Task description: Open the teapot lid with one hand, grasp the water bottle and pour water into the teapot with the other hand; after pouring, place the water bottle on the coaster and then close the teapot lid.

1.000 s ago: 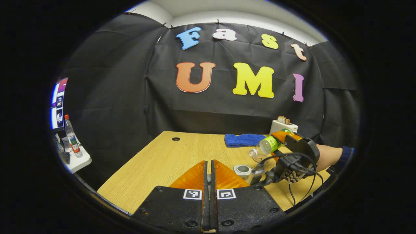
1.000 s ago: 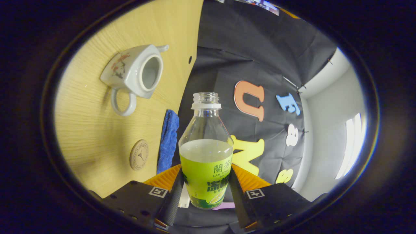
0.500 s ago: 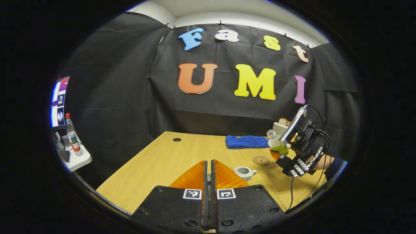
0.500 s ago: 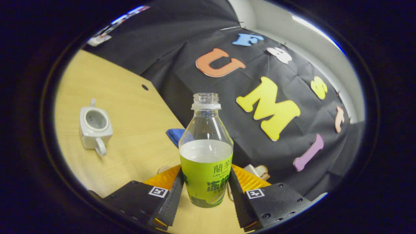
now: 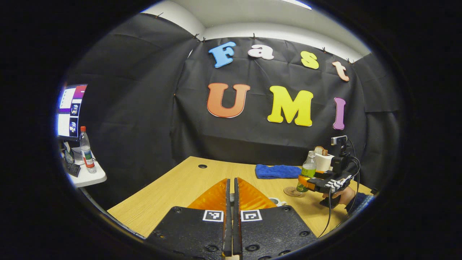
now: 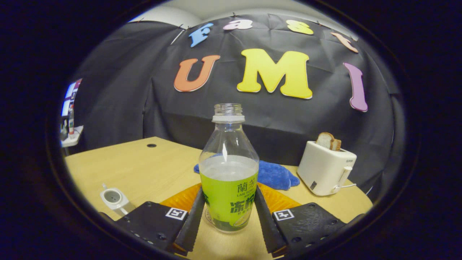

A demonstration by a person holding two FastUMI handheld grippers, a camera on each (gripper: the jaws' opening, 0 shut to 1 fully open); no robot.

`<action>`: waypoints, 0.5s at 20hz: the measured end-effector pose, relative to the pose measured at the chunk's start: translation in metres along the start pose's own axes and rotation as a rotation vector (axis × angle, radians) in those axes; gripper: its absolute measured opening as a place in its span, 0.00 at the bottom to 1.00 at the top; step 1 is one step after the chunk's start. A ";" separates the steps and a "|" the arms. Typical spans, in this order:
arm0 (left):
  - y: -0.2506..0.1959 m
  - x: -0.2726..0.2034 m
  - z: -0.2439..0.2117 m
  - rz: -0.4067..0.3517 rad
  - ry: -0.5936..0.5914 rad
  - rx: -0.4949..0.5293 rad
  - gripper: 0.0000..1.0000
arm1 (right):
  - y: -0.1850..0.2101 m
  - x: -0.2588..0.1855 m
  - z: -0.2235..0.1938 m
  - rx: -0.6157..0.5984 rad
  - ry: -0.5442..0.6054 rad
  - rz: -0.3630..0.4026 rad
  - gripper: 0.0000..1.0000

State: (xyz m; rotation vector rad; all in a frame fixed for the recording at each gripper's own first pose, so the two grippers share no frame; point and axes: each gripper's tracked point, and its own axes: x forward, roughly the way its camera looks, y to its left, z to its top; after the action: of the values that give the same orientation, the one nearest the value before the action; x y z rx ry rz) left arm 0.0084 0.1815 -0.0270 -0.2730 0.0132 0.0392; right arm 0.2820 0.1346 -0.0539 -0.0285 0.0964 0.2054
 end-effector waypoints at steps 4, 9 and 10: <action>0.006 0.003 -0.009 0.029 0.021 0.042 0.03 | -0.007 0.024 0.010 0.117 0.005 -0.023 0.73; 0.006 0.006 -0.017 0.023 0.049 0.070 0.04 | 0.001 0.036 -0.010 0.091 0.051 -0.036 0.73; 0.005 0.008 -0.018 0.021 0.053 0.073 0.04 | 0.001 0.038 -0.013 0.095 0.054 -0.037 0.73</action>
State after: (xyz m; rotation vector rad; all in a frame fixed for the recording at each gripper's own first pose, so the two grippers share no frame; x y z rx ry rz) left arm 0.0160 0.1821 -0.0460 -0.2008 0.0697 0.0518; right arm 0.3174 0.1428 -0.0707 0.0585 0.1595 0.1630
